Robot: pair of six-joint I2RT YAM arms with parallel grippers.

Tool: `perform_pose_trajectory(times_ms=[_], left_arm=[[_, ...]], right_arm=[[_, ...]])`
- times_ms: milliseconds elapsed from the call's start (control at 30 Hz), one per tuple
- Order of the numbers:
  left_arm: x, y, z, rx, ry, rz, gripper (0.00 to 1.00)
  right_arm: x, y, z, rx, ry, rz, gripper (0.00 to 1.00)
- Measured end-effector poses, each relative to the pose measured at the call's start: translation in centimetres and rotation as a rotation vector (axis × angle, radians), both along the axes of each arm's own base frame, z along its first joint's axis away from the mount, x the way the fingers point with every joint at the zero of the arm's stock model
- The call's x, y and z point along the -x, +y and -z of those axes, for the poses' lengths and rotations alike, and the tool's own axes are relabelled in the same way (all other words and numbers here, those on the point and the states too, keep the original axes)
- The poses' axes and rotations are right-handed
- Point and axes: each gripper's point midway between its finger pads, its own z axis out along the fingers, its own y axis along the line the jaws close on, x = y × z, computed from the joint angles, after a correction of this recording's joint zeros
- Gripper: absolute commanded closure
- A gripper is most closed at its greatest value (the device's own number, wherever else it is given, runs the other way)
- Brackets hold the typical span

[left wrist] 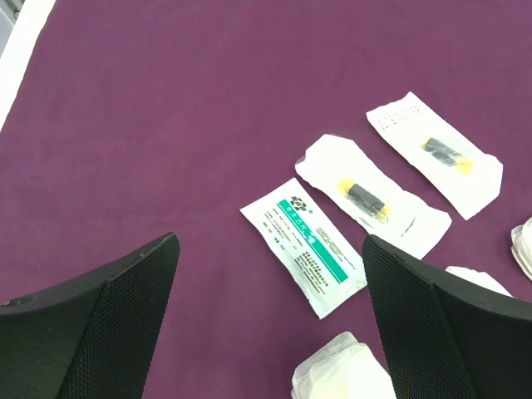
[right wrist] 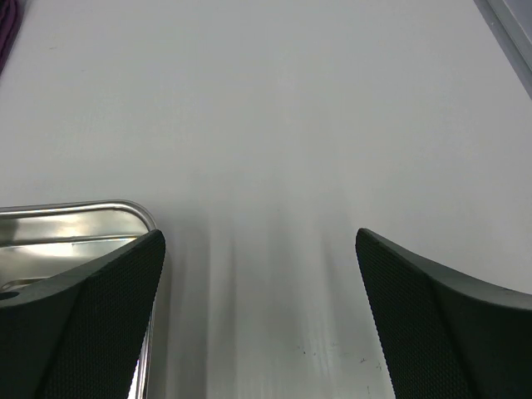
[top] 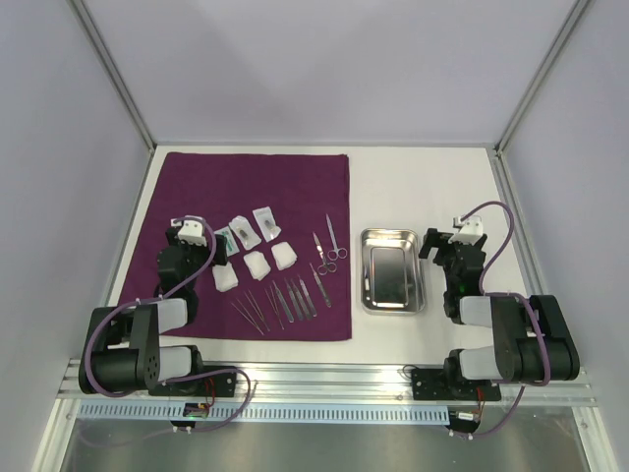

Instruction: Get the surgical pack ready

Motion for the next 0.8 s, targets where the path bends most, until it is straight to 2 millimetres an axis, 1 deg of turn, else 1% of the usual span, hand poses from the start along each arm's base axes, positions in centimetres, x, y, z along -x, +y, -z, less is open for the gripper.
perform_pose_trajectory(times_ms=[200, 233, 267, 300, 367, 400, 433, 467, 500, 533, 567, 600, 633, 667, 700, 733, 767, 800], left_arm=[[0.0, 0.0, 0.0, 0.000, 0.000, 0.000, 0.00], [0.0, 0.0, 0.0, 0.000, -0.001, 0.000, 0.00], [0.0, 0.0, -0.1, 0.000, -0.004, 0.002, 0.00], [0.0, -0.1, -0.3, 0.000, -0.009, 0.006, 0.00], [0.3, -0.3, -0.8, 0.002, -0.006, 0.017, 0.00], [0.4, -0.4, -1.7, 0.001, -0.015, 0.025, 0.00], [0.5, -0.6, -2.8, -0.007, -0.023, 0.039, 0.00], [0.1, -0.7, -4.4, -0.020, -0.035, 0.058, 0.00], [-0.3, -0.8, -5.6, -0.030, -0.023, 0.073, 0.00], [-1.2, -0.8, -7.4, -0.043, -0.008, 0.084, 0.00], [-2.1, -0.6, -9.2, -0.058, 0.009, 0.085, 0.01], [-2.7, -0.3, -10.8, -0.072, 0.037, 0.080, 0.02], [-3.2, 0.2, -12.5, -0.090, 0.056, 0.069, 0.02], [-3.4, 0.7, -14.0, -0.109, 0.078, 0.059, 0.02], [-3.2, 1.1, -15.1, -0.127, 0.103, 0.048, 0.01], [-2.6, 1.4, -15.7, -0.146, 0.133, 0.043, 0.01], [-1.8, 1.7, -15.7, -0.165, 0.170, 0.041, 0.00], [-0.9, 1.8, -15.3, -0.180, 0.210, 0.042, 0.00]], right_arm=[[0.1, 0.0, 0.0, 0.001, 0.014, 0.000, 0.00], [0.0, -0.1, -0.3, 0.001, 0.026, 0.003, 0.00], [-0.2, -0.1, -1.1, -0.005, 0.035, 0.012, 0.00], [-0.5, -0.2, -2.7, -0.019, 0.019, 0.024, 0.04], [-1.0, 0.0, -7.2, -0.050, -0.056, 0.021, 0.12], [-1.1, 0.4, -10.5, -0.073, -0.122, 0.004, 0.17], [-1.0, 1.2, -14.3, -0.104, -0.194, -0.032, 0.25], [-0.8, 1.9, -17.0, -0.124, -0.242, -0.058, 0.28], [-0.5, 2.9, -20.0, -0.149, -0.292, -0.092, 0.30], [-0.1, 4.0, -22.6, -0.170, -0.320, -0.120, 0.35], [0.1, 5.1, -24.4, -0.185, -0.333, -0.146, 0.36], [0.3, 6.5, -26.4, -0.203, -0.328, -0.177, 0.39], [0.5, 7.8, -27.8, -0.216, -0.319, -0.202, 0.40], [0.5, 8.7, -28.5, -0.226, -0.305, -0.217, 0.40], [0.4, 10.1, -28.7, -0.231, -0.265, -0.239, 0.40], [0.2, 11.5, -28.5, -0.231, -0.222, -0.263, 0.40], [-0.1, 12.9, -27.7, -0.222, -0.164, -0.284, 0.40], [-0.4, 14.5, -26.6, -0.208, -0.098, -0.307, 0.40]])
